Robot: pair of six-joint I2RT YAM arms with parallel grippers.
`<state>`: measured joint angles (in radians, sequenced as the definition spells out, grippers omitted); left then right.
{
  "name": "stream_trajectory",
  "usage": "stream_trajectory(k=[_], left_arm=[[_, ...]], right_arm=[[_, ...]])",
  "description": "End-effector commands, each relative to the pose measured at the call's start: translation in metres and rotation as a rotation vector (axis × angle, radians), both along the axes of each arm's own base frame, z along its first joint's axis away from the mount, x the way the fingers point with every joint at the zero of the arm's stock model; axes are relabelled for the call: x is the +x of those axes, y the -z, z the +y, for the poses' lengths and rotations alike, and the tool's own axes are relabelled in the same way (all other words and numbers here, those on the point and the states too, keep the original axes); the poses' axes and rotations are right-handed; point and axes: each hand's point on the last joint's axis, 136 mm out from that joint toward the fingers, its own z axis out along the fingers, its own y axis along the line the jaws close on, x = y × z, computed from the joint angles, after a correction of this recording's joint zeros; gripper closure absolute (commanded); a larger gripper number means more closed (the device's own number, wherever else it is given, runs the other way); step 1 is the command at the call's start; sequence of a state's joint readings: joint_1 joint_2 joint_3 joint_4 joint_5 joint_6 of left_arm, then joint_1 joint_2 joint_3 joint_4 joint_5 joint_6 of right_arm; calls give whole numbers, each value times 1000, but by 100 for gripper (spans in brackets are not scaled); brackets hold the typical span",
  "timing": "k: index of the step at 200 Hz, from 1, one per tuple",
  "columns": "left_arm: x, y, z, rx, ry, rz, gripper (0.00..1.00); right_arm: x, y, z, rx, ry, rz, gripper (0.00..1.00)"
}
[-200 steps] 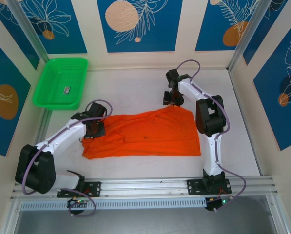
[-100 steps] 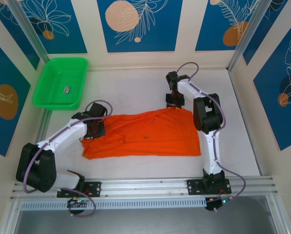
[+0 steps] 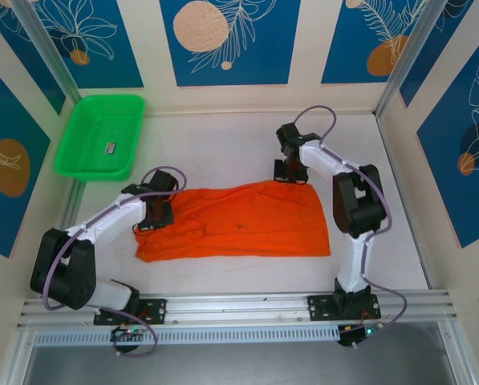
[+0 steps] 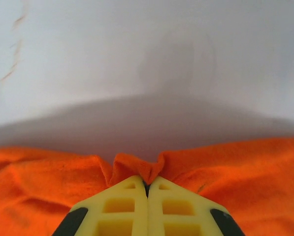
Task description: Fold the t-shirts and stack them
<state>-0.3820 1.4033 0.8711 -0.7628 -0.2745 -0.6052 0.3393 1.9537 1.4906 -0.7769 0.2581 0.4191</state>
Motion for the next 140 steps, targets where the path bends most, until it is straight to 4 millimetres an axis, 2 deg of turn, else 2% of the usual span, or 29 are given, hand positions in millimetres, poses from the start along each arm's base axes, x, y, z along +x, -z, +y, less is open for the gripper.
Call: stream_trajectory(k=[1, 23, 48, 70, 84, 96, 107, 125, 140], left_arm=[[-8, 2, 9, 45, -28, 30, 100], [-9, 4, 9, 50, -31, 37, 100], [-10, 5, 12, 62, -37, 43, 100], [-14, 8, 16, 81, -42, 54, 100], [-17, 11, 18, 92, -49, 61, 100], [-20, 12, 21, 105, -53, 68, 100], [-21, 14, 23, 111, -57, 73, 100], [-25, 16, 25, 124, -59, 81, 100], [-26, 16, 27, 131, -60, 81, 100]], right_arm=[[-18, -18, 10, 16, -13, -87, 94], [-52, -15, 19, 59, -52, -99, 91], [-97, 9, 17, 60, -64, 11, 87], [-130, 25, 8, 61, -26, 95, 78], [-143, 28, 10, 106, -17, 115, 72], [-146, 23, 8, 119, -7, 104, 68], [-140, 11, 6, 151, 12, 66, 63], [-121, -16, -1, 244, 83, -13, 56], [-100, -33, -14, 318, 179, -61, 54]])
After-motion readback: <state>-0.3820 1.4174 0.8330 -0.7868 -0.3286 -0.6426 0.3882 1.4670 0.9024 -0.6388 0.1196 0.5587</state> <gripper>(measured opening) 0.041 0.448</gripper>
